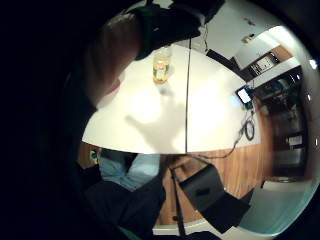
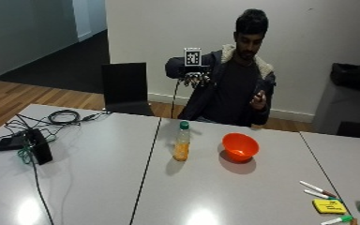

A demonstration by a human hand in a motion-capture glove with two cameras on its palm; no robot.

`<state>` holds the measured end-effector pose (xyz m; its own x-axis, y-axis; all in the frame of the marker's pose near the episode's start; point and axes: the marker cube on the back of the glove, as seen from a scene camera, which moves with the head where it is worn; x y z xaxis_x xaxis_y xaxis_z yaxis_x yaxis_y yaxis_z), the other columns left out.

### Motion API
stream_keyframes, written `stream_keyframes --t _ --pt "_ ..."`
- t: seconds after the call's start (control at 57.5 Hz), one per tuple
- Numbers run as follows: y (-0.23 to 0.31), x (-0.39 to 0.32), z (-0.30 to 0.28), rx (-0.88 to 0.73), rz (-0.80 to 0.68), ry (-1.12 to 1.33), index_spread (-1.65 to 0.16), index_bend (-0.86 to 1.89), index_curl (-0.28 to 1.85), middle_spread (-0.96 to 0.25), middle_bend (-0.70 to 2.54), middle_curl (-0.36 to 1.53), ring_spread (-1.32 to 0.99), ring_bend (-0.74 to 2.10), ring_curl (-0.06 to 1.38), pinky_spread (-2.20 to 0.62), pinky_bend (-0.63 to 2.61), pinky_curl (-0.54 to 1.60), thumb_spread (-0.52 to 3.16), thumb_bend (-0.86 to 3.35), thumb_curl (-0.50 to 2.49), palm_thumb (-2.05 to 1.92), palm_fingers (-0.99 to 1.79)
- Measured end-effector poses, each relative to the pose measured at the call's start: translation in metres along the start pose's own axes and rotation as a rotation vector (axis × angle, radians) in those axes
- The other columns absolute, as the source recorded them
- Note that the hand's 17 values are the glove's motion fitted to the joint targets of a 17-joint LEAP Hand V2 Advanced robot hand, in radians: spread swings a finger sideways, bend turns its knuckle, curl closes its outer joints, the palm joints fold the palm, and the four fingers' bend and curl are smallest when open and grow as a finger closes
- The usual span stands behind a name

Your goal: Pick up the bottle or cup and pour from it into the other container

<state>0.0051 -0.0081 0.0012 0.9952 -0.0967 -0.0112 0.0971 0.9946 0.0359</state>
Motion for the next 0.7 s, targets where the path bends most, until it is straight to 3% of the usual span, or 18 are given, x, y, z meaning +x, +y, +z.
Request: stream_keyframes --t 0.087,0.174,0.244,0.278,0.383,0.539,0.626,0.696 --pt "0.002 0.002 0.001 0.015 -0.020 -0.002 -0.27 0.26 0.16 0.03 0.33 0.12 0.14 0.21 0.09 0.24 0.31 0.09 0.63 0.07 0.10 0.19 0.50" --pt "0.009 -0.001 -0.003 -0.061 0.051 -0.002 -0.32 0.23 0.21 0.04 0.33 0.17 0.17 0.19 0.12 0.30 0.31 0.11 0.80 0.05 0.15 0.21 0.49" --pt "-0.020 -0.001 0.002 0.129 0.166 0.010 -0.34 0.22 0.23 0.04 0.31 0.19 0.19 0.19 0.13 0.33 0.30 0.13 0.87 0.02 0.18 0.22 0.49" --pt "-0.020 0.001 0.003 0.143 0.141 0.014 -0.35 0.21 0.24 0.04 0.31 0.20 0.19 0.18 0.13 0.34 0.30 0.13 0.90 0.01 0.19 0.22 0.49" --pt "0.000 0.013 -0.003 -0.049 -0.073 0.033 -0.36 0.19 0.27 0.04 0.30 0.23 0.20 0.18 0.14 0.37 0.30 0.14 0.95 -0.02 0.23 0.23 0.48" --pt "-0.004 0.023 0.001 -0.018 -0.063 0.017 -0.37 0.18 0.29 0.04 0.28 0.26 0.21 0.17 0.15 0.38 0.30 0.16 0.98 -0.03 0.26 0.23 0.47" --pt "-0.008 0.026 0.005 0.020 0.054 0.013 -0.37 0.18 0.30 0.04 0.28 0.27 0.21 0.17 0.16 0.39 0.30 0.17 0.99 -0.03 0.28 0.23 0.47" --pt "-0.012 0.036 0.012 0.040 0.031 0.007 -0.37 0.18 0.31 0.04 0.27 0.28 0.21 0.18 0.16 0.39 0.30 0.18 0.98 -0.03 0.29 0.23 0.46"
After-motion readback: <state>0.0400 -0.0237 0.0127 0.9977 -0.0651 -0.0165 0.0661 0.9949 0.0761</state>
